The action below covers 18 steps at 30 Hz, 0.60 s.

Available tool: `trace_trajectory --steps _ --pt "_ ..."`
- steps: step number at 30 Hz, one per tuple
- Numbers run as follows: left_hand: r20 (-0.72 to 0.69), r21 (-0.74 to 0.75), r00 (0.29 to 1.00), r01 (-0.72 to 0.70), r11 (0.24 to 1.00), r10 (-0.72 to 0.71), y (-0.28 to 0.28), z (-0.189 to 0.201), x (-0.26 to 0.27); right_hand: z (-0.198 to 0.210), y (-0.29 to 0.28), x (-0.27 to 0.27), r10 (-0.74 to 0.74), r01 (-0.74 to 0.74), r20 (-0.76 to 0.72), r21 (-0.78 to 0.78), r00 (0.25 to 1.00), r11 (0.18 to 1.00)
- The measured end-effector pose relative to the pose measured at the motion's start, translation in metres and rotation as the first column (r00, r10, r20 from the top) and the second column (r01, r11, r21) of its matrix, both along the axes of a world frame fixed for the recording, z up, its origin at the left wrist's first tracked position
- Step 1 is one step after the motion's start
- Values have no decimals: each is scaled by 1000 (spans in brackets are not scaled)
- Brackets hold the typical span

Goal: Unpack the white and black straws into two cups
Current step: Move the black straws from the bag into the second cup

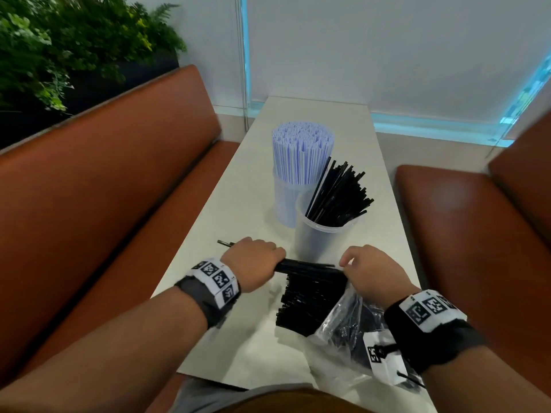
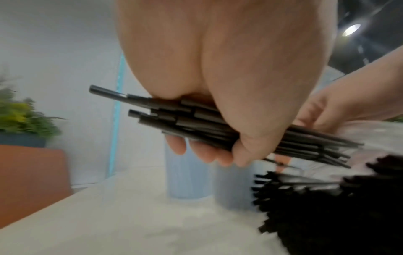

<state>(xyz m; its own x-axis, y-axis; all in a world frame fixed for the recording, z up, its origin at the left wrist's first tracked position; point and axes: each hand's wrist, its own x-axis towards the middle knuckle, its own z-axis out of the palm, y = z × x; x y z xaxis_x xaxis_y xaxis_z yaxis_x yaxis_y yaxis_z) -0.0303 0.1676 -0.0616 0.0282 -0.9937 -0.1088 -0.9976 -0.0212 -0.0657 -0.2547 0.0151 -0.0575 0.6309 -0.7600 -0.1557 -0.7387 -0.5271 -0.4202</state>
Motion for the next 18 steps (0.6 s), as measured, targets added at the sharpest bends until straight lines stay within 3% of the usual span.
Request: trace_trajectory --steps 4,6,8,10,11,13,16,17,18 --pt "-47 35 989 -135 990 137 24 -3 39 -1 3 3 11 -12 36 12 999 1000" --pt "-101 9 977 -186 983 186 31 -3 44 3 7 8 4 9 237 -52 971 999" --pt "-176 -59 967 -196 979 183 31 0 38 12 17 12 -80 102 571 -7 817 995" --pt "-238 -143 962 -169 975 132 25 6 22 22 32 21 -194 79 767 184 611 980" --pt "-261 -183 961 -145 972 95 22 9 12 24 38 25 -236 28 788 268 568 963" --pt "-276 -244 961 -101 965 31 13 14 -9 29 46 32 -283 -33 771 366 571 930" --pt "-270 -288 963 -100 952 20 3 21 -25 34 45 30 -346 42 834 364 430 930" --pt "-261 -300 965 -103 948 22 0 23 -29 35 43 29 -354 61 843 361 405 930" --pt "-253 -315 967 -101 944 19 -3 25 -34 35 41 29 -351 56 831 364 432 930"
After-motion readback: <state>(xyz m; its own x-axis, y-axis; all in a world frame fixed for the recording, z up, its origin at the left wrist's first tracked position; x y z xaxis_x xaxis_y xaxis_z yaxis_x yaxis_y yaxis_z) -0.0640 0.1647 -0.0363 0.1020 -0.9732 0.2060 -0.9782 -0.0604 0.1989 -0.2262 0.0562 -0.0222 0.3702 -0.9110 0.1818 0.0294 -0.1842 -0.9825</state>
